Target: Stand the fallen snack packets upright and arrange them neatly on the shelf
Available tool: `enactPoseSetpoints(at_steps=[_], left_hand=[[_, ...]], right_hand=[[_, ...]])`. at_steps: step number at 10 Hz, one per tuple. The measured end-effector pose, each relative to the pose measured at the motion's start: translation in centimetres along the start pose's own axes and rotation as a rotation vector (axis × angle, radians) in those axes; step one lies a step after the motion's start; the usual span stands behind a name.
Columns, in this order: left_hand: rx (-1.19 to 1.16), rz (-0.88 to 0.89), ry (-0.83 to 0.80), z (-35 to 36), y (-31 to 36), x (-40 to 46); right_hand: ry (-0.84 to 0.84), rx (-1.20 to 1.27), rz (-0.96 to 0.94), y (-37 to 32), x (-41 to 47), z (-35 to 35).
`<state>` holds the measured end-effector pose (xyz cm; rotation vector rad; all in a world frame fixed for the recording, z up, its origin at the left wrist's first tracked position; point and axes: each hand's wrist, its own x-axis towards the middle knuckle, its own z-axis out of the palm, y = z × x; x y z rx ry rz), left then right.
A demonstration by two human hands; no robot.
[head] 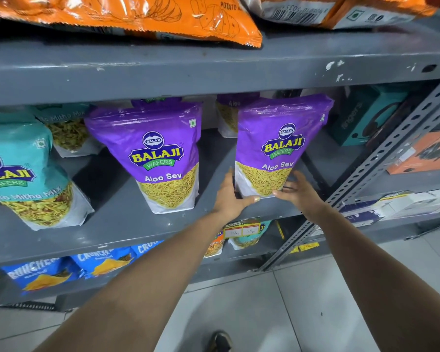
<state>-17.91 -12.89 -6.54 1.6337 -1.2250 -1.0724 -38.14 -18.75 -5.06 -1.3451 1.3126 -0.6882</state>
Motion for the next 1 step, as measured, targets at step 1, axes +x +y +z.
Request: enactPoseSetpoints(at_steps=[1], left_hand=[[0.010, 0.041, 0.067, -0.60, -2.05, -2.48]], right_hand=[[0.051, 0.108, 0.009, 0.37, -1.21, 0.91]])
